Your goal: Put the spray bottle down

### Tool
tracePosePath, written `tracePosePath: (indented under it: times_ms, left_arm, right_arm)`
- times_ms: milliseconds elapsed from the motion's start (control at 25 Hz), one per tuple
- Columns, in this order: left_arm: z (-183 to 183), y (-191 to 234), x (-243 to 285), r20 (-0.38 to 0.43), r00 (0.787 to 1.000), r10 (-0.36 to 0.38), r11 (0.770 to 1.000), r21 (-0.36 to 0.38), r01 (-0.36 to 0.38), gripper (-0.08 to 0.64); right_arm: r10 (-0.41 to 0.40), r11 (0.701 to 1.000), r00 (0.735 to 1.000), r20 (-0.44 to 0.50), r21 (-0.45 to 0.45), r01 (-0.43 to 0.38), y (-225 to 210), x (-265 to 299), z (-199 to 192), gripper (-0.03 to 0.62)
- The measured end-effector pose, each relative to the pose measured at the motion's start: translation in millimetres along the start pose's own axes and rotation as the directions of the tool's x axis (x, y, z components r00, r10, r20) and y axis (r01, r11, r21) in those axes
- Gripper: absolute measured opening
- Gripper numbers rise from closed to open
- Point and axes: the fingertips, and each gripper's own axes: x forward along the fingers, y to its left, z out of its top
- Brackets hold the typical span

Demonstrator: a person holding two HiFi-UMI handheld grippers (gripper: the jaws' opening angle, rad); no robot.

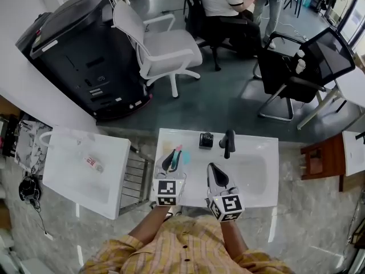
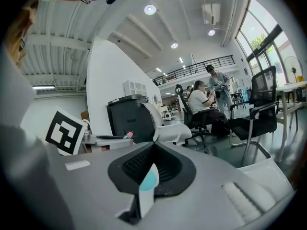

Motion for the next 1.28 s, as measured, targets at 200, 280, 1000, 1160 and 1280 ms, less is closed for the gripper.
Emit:
tracePosePath:
  times_ms: [200, 280, 1000, 1160, 1280]
  left_arm:
    - [-5, 6, 30, -0.027, 1.000, 0.003, 1.000, -0.027, -0.004, 0.071]
    - [-10, 11, 41, -0.035, 0.999, 0.010, 0.999, -0.035, -0.012, 0.071]
    - [-42, 40, 109, -0.120, 0.991, 0.061, 0.998, 0.017, -0.059, 0.071]
    - [-41, 40, 118, -0.121, 0.991, 0.059, 0.998, 0.020, -0.057, 0.071]
    - [-40, 40, 126, -0.122, 0.991, 0.058, 0.998, 0.025, -0.055, 0.071]
  right_arm:
    - [0.007, 1.000, 1.000, -0.016, 0.009, -0.006, -8, 11, -5, 0.000]
    - [0.006, 1.000, 1.000, -0.021, 0.013, -0.006, -12, 14, -9, 0.000]
    - [0.008, 0.999, 0.998, -0.054, 0.044, -0.006, -24, 31, -25, 0.000]
    - [0.003, 0.999, 0.999, -0.053, 0.036, -0.001, -25, 32, -24, 0.000]
    - [-0.007, 1.000, 0.999, -0.048, 0.029, 0.009, -28, 31, -23, 0.000]
